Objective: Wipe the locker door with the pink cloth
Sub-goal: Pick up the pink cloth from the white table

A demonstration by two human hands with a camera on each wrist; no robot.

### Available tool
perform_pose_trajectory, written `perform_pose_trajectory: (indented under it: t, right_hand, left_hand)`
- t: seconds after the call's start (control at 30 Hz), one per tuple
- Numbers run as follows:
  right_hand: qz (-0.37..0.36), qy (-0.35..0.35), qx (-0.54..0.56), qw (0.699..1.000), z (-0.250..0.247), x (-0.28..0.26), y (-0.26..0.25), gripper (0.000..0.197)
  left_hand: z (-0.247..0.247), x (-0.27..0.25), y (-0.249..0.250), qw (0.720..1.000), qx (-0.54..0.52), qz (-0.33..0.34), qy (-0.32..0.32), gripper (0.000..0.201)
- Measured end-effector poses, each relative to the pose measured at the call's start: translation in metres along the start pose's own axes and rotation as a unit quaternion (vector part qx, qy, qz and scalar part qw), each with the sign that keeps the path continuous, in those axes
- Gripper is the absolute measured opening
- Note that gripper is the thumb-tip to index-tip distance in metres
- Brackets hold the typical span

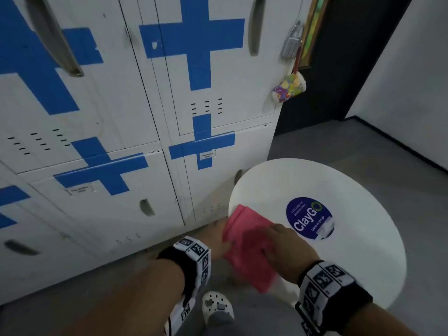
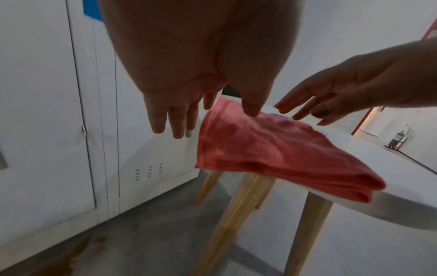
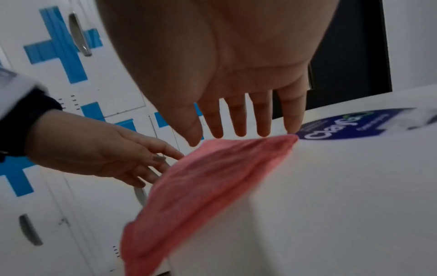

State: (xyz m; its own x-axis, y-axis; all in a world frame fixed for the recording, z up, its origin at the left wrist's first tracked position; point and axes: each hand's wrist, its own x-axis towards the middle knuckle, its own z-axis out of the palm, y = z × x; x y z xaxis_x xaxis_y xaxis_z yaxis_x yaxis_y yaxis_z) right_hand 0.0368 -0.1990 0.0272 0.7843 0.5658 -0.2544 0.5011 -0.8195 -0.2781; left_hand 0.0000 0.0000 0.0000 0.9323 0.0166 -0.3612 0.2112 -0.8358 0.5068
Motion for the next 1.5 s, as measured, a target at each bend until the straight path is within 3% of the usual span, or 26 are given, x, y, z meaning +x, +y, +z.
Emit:
perform_pose_trajectory:
  t: [0.1,0.17,0.33,0.4,0.53,0.73,1.0,1.17,1.37,1.5]
  right_hand:
    - [0.026,-0.014,-0.019,0.999,0.009,-0.002,0.010,0.050]
    - [0.032,-0.018,-0.029,0.999,0.014,-0.004,0.014,0.057]
    - [0.031,-0.001,-0.038,0.999,0.023,-0.005,0.015,0.067]
    - [0.030,0.010,-0.033,0.999,0.024,-0.006,0.013,0.062]
    - [0.021,0.008,-0.009,1.000,0.025,-0.006,0.006,0.049]
    - [0.022,-0.015,0.071,0.997,0.019,-0.003,-0.009,0.042]
    - [-0.046,-0.011,0.085,0.995,-0.014,0.018,-0.045,0.040]
    - [-0.104,-0.012,0.088,0.991,-0.041,0.026,-0.077,0.061]
    - [-0.200,0.045,0.125,0.971,-0.080,0.028,-0.128,0.028]
    - [-0.257,0.084,0.121,0.955,-0.099,0.031,-0.170,0.029]
  left_hand:
    - [0.023,0.013,-0.015,0.999,0.034,-0.008,0.024,0.079]
    - [0.029,0.013,-0.015,0.999,-0.005,-0.019,0.048,0.088]
    - [0.035,0.013,-0.006,0.994,-0.076,-0.055,0.056,0.069]
    - [0.031,0.013,-0.006,0.994,-0.053,-0.070,0.065,0.063]
    - [0.024,0.008,-0.001,0.994,-0.053,-0.070,0.061,0.029]
    - [0.011,-0.005,0.004,0.991,-0.104,-0.045,0.070,0.018]
    - [-0.035,-0.032,-0.003,0.971,-0.192,-0.036,0.138,0.009]
    - [-0.076,-0.061,-0.012,0.958,-0.235,-0.022,0.162,0.019]
    - [-0.126,-0.102,-0.022,0.929,-0.271,-0.050,0.248,0.011]
    - [-0.156,-0.130,-0.035,0.902,-0.347,-0.042,0.253,0.019]
